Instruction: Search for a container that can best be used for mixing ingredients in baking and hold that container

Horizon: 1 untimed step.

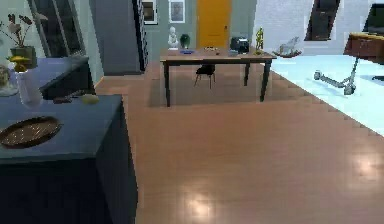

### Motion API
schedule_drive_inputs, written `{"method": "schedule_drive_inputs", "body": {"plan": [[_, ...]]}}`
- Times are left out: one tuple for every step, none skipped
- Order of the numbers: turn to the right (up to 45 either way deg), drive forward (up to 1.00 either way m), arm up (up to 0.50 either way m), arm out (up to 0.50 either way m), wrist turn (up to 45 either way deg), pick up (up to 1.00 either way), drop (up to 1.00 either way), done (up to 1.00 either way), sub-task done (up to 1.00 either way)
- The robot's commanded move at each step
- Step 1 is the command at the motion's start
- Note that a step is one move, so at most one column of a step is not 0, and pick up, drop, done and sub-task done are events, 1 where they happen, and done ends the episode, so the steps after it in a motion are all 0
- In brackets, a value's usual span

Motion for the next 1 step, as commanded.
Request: {"method": "schedule_drive_inputs", "body": {"plan": [[0.0, 1.0, 0.0, 0.0, 0.0, 0.0, 0.0, 0.0, 0.0]]}}
